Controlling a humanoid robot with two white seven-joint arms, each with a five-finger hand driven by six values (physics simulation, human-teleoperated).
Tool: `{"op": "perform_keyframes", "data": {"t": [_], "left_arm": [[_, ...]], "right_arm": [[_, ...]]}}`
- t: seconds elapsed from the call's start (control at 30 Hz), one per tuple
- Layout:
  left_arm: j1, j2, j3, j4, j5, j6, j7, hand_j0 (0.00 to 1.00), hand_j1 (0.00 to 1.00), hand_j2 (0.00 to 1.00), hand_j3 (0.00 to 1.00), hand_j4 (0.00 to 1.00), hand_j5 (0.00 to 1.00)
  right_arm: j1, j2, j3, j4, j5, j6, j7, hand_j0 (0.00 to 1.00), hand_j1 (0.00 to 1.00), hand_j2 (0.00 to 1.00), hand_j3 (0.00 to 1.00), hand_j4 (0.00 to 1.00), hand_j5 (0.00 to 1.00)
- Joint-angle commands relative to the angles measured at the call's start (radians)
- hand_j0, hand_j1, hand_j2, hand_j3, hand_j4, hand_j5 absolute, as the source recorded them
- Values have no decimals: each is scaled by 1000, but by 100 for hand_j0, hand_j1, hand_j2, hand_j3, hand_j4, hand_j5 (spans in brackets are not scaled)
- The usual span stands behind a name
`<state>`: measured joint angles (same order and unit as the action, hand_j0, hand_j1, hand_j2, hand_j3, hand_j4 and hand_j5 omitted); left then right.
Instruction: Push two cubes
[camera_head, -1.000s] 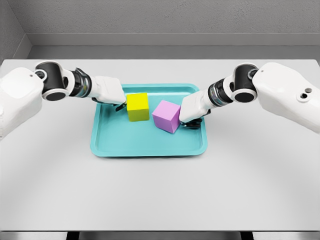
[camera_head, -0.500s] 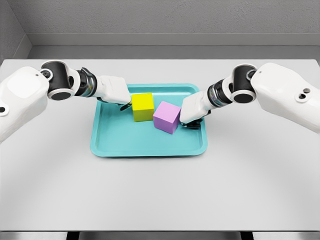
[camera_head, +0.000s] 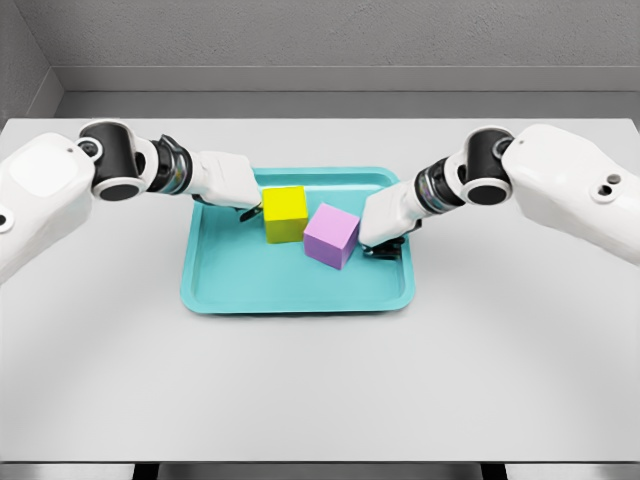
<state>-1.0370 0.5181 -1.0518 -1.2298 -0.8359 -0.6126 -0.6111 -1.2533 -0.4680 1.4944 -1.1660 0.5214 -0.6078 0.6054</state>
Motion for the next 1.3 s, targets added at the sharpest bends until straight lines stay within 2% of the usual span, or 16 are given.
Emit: {"op": "perform_keyframes", "data": {"t": [0.0, 0.2, 0.4, 0.5, 0.67, 0.83, 0.87, 0.93, 1.0, 1.1, 1.17, 1.27], "left_arm": [[-3, 13, 3, -13, 24, 2, 0, 46, 46, 46, 46, 46, 46], [-8, 42, -1, -22, 40, 2, 0, 46, 46, 46, 46, 46, 46], [-9, 59, -1, -22, 43, 2, 0, 46, 46, 46, 46, 46, 46], [-9, 77, -1, -59, 49, 2, 0, 46, 46, 46, 46, 46, 46], [-9, 94, -1, -89, 58, 2, 0, 46, 46, 46, 46, 46, 46], [-18, 175, 1, -211, 139, 2, 0, 47, 47, 47, 47, 47, 47], [-18, 178, 1, -229, 155, 2, 0, 47, 47, 47, 47, 47, 47], [-26, 238, 4, -278, 216, 2, 0, 47, 47, 47, 47, 47, 47], [-29, 261, 4, -316, 222, 2, 0, 47, 47, 47, 47, 47, 47], [-23, 327, 3, -365, 222, 2, 0, 47, 47, 47, 47, 47, 47], [-23, 359, 3, -402, 222, 2, 0, 47, 47, 47, 47, 47, 47], [3, 378, 7, -405, 224, 2, 0, 47, 47, 47, 47, 47, 47]], "right_arm": [[0, -4, 0, 0, -7, -3, 5, 13, 13, 13, 13, 13, 13], [-29, -24, 1, -6, -7, -3, 5, 13, 13, 13, 13, 13, 13], [-37, -40, 52, -26, -11, -3, 5, 13, 13, 13, 13, 13, 13], [-37, -66, 56, -57, -14, -3, 5, 13, 13, 13, 13, 13, 13], [-37, -69, 67, -60, -34, -3, 5, 13, 13, 13, 13, 13, 13], [-37, -81, 66, -87, -38, -3, 5, 13, 13, 13, 13, 13, 13], [-40, -83, 69, -96, -58, -3, 5, 13, 13, 13, 13, 13, 13], [-43, -103, 92, -122, -126, -3, 5, 13, 13, 13, 13, 13, 13], [-44, -136, 95, -172, -167, -3, 5, 13, 13, 13, 13, 13, 13], [-55, -153, 96, -248, -215, -3, 5, 13, 13, 13, 13, 13, 13], [-72, -155, 96, -251, -230, -3, 5, 12, 12, 12, 12, 12, 12], [-103, -169, 92, -248, -230, -3, 5, 12, 12, 12, 12, 12, 12]]}}
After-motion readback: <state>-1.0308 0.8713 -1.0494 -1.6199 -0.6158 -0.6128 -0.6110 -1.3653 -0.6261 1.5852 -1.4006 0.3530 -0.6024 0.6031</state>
